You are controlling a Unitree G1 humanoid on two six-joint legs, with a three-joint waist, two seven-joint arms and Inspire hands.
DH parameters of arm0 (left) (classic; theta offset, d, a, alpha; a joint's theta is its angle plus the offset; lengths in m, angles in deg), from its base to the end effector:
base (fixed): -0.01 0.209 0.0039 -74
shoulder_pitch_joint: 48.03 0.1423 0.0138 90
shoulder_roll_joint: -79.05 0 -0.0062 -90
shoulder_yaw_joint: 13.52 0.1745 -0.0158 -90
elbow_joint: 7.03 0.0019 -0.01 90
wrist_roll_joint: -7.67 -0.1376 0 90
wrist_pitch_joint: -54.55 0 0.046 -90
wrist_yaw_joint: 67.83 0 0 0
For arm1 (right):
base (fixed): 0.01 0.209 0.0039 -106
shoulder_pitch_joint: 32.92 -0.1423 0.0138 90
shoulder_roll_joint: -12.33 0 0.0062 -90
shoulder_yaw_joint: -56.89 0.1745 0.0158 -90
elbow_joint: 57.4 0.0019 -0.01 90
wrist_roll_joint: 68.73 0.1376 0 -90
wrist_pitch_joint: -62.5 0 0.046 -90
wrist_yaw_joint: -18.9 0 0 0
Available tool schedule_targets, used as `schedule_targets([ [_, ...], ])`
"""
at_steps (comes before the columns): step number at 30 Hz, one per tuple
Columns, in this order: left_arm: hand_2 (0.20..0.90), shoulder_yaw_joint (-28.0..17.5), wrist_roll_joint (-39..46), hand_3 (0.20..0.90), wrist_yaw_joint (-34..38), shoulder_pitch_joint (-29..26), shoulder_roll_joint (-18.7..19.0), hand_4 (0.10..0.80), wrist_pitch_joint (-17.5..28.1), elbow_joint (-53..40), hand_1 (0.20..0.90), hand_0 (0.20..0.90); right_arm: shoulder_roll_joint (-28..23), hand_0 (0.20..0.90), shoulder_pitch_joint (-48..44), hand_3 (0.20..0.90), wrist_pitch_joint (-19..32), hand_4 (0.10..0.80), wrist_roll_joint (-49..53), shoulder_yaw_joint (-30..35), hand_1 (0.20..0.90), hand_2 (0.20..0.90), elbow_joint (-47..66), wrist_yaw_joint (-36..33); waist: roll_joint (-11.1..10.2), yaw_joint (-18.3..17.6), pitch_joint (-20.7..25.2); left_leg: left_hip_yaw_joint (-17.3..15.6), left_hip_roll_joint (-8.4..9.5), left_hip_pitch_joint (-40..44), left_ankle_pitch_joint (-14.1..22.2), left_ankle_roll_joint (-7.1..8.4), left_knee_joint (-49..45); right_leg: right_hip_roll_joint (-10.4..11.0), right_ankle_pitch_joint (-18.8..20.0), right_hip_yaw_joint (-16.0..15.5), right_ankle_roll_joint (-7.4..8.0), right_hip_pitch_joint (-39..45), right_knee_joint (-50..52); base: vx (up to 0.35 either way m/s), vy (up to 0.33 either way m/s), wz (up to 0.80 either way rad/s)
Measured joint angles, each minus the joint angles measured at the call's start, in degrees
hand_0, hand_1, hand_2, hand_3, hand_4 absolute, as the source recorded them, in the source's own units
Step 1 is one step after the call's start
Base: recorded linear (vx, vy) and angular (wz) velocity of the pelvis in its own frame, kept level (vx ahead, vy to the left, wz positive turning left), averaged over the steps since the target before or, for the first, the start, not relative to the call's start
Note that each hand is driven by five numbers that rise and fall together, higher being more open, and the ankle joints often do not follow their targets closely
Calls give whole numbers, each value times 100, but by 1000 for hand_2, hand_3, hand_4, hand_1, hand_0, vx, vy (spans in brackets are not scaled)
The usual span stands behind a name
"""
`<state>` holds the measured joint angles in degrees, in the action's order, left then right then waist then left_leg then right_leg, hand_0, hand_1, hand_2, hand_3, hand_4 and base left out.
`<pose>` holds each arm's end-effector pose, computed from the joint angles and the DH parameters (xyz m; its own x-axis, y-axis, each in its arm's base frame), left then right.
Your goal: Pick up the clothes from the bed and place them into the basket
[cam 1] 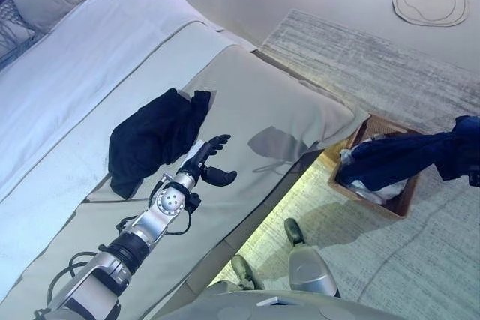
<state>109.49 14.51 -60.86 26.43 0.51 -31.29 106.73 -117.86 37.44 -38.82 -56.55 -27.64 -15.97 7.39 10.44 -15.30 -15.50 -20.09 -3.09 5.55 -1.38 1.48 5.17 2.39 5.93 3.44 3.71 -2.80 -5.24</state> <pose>0.2267 0.1635 0.0167 0.9305 -0.2603 -0.2576 0.3551 0.8135 0.4606 0.2028 -0.4044 0.1229 0.6017 -0.7851 -0.1468 0.5388 0.5346 -0.6511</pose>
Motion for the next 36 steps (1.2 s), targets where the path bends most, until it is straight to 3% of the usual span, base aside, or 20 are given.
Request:
schedule_targets([
  [19,900,-8,23,900,-4,-16,10,800,8,-22,900,900,67,900,-3,900,338,800,-45,-1,900,900,12,55,-103,204,-69,147,-4,58,-5,8,10,14,0,-150,0,127,0,-10,-5,4],
  [29,900,-17,23,900,5,3,7,800,12,-29,900,900,176,900,4,900,352,800,-126,-81,900,900,610,-129,-176,302,-114,302,4,90,-11,1,6,44,2,-306,-1,236,2,-2,48,8],
  [36,900,-38,25,900,183,5,-15,800,-15,-32,900,900,631,900,-74,900,368,800,-144,-557,900,900,1035,-206,-376,593,-130,579,12,61,-100,-1,7,81,1,-570,-1,336,2,-2,23,19],
])
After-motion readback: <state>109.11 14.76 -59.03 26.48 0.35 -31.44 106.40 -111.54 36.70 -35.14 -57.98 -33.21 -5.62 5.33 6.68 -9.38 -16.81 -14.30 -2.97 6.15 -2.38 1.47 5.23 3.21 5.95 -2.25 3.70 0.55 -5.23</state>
